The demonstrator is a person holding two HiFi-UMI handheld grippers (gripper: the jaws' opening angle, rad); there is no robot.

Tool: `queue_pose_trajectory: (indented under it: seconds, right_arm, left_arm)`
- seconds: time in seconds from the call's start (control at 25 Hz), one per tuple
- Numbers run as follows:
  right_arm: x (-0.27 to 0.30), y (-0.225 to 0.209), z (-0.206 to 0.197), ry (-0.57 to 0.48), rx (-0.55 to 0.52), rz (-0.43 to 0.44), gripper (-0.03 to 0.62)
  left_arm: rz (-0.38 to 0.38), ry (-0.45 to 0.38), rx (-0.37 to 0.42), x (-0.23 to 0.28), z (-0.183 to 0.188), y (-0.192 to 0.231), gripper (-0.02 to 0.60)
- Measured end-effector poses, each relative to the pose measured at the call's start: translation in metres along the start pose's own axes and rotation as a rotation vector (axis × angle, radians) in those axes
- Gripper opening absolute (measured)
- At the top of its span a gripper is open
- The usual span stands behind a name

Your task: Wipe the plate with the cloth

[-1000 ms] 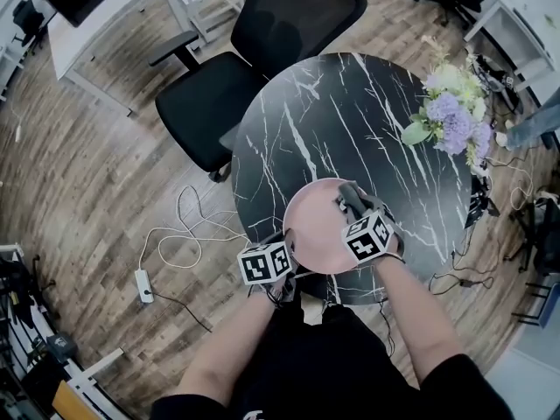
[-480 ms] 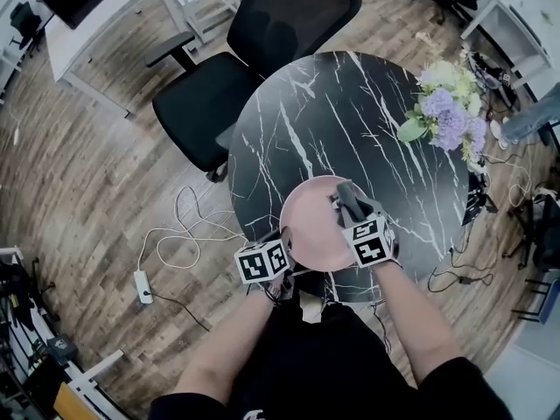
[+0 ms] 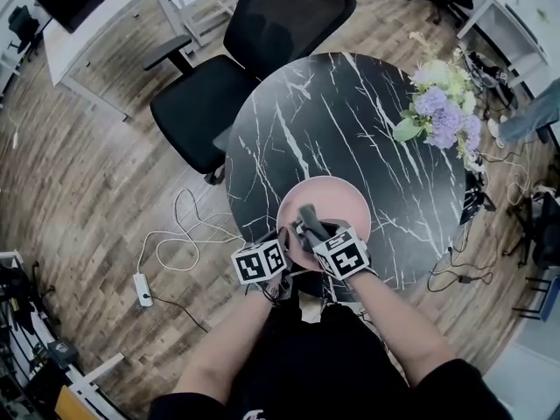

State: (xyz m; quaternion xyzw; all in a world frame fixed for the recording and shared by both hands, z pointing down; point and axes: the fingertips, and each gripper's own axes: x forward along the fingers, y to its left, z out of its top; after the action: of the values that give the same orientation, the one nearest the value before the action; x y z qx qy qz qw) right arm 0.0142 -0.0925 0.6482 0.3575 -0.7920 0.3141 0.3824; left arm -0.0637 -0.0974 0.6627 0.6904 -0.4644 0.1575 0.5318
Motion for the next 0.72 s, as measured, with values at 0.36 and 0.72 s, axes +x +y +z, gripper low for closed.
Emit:
queue_pose_trajectory:
  seconds: [0.36, 0.72]
  right_arm:
    - [0.014, 0.035, -0.012, 0.041, 0.060, 0.112, 0.112]
    - [0.005, 0.024, -0.021, 0.115, -0.146, 0.075, 0.112]
  left_arm:
    - [0.016, -0.005, -0.008, -0.001, 0.001, 0.002, 0.031]
    - [0.002, 0.001, -0.005, 0.001, 0.000, 0.000, 0.031]
